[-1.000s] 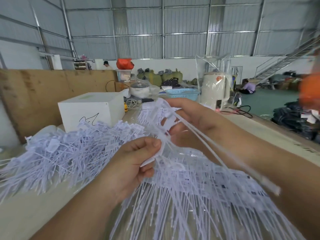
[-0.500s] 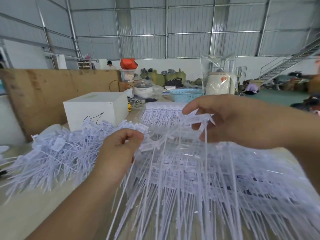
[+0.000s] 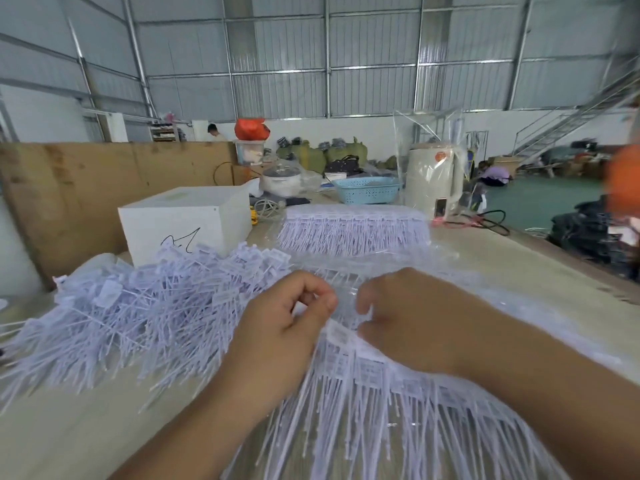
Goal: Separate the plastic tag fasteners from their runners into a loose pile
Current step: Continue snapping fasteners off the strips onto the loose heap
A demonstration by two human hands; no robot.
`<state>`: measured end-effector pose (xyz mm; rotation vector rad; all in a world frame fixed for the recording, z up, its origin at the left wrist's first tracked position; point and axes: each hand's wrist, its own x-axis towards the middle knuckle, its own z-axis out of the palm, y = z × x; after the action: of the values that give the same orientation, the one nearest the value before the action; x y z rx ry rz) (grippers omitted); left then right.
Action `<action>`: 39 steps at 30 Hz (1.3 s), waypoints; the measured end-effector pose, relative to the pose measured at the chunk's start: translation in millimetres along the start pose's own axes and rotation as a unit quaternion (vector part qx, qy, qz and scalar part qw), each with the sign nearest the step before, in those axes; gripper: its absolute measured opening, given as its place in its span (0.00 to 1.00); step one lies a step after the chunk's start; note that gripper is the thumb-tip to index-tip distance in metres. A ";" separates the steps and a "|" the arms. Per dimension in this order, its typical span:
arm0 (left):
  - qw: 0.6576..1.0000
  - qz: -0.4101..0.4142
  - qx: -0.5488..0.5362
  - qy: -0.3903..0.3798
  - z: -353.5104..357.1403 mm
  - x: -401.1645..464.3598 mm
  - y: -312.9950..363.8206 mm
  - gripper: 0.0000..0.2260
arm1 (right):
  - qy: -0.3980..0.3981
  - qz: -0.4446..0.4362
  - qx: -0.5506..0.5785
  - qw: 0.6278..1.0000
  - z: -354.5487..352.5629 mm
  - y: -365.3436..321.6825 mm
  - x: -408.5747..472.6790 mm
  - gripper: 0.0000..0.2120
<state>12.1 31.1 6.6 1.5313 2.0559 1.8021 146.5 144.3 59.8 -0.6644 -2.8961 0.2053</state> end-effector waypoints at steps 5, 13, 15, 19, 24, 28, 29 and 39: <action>0.998 -0.015 -0.060 -0.001 3.2 0.5 -9.0 0.10 | -0.020 -0.059 0.255 0.965 28.7 2.7 1.3 0.20; 0.973 -0.069 -0.080 -0.207 -10.1 2.5 -13.9 0.14 | -0.027 -0.112 0.328 0.938 34.1 15.9 -6.8 0.20; 0.959 -0.075 -0.108 -0.251 -15.5 2.8 -11.0 0.13 | -0.037 -0.119 0.345 0.930 31.7 16.2 -8.4 0.19; 0.951 -0.089 -0.094 -0.282 -19.5 5.0 -12.4 0.11 | -0.048 -0.113 0.344 0.931 29.0 21.4 -6.5 0.16; 0.962 -0.108 -0.049 -0.245 -14.1 4.2 -18.3 0.14 | -0.004 -0.123 0.285 0.951 41.5 22.5 0.7 0.14; 0.962 -0.119 -0.056 -0.239 -8.1 1.6 -18.6 0.10 | 0.032 -0.162 0.226 0.960 41.2 29.4 3.8 0.10; 0.963 -0.120 -0.056 -0.236 -6.3 0.5 -17.9 0.10 | 0.040 -0.173 0.207 0.962 39.2 31.3 3.8 0.11; 0.972 -0.095 -0.096 -0.192 2.0 -2.1 -0.5 0.09 | 0.128 -0.182 0.159 0.962 37.2 31.0 -6.9 0.13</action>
<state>14.0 31.3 4.4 1.4372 1.7255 1.4506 158.6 165.3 17.3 -0.0904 -2.5893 0.4825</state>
